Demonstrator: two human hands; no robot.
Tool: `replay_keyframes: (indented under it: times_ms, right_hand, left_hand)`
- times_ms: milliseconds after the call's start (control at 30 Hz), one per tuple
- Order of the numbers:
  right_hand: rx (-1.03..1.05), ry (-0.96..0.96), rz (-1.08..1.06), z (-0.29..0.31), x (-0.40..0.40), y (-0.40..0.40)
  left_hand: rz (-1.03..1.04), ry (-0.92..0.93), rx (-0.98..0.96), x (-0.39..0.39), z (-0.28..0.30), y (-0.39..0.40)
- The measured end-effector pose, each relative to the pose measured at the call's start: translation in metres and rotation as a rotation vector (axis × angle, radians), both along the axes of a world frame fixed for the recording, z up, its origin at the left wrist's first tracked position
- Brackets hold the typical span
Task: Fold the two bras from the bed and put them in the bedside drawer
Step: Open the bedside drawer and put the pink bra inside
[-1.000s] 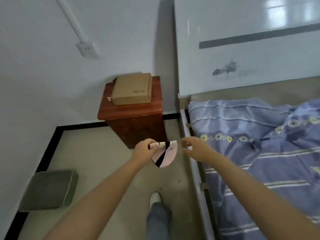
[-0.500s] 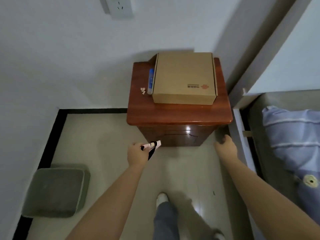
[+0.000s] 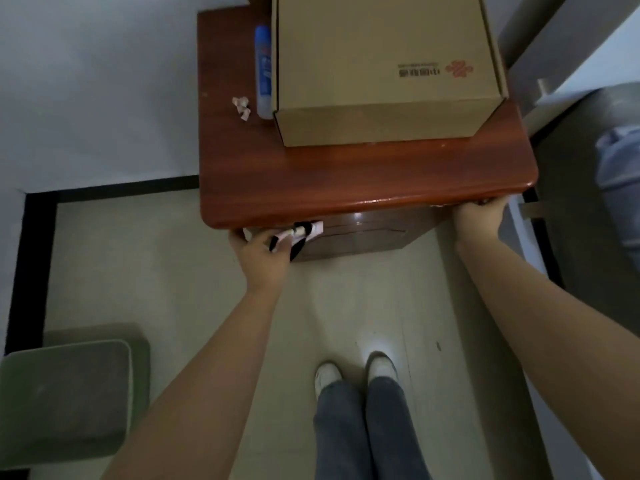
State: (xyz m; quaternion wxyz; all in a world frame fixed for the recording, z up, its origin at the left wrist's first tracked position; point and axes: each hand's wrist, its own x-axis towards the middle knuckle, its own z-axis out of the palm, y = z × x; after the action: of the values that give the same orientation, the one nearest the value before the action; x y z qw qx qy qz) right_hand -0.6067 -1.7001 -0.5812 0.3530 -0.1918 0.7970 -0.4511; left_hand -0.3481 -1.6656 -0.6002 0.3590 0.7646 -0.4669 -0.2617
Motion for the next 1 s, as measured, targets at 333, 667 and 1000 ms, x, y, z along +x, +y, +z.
replay_keyframes:
  times_ms: [333,667,1000]
  right_hand:
    - [0.116,0.09,0.06,-0.006,-0.013,0.063]
    - [0.382,0.321,0.356,0.0,-0.009,0.102]
    - [0.295,0.892,1.35,-0.001,0.04,0.101]
  left_hand:
    - [-0.153,-0.05,0.156,0.03,0.014,0.057]
    - [-0.176,-0.047,0.331,0.024,0.015,0.094]
    - [-0.025,0.243,0.332,0.019,0.077,0.081]
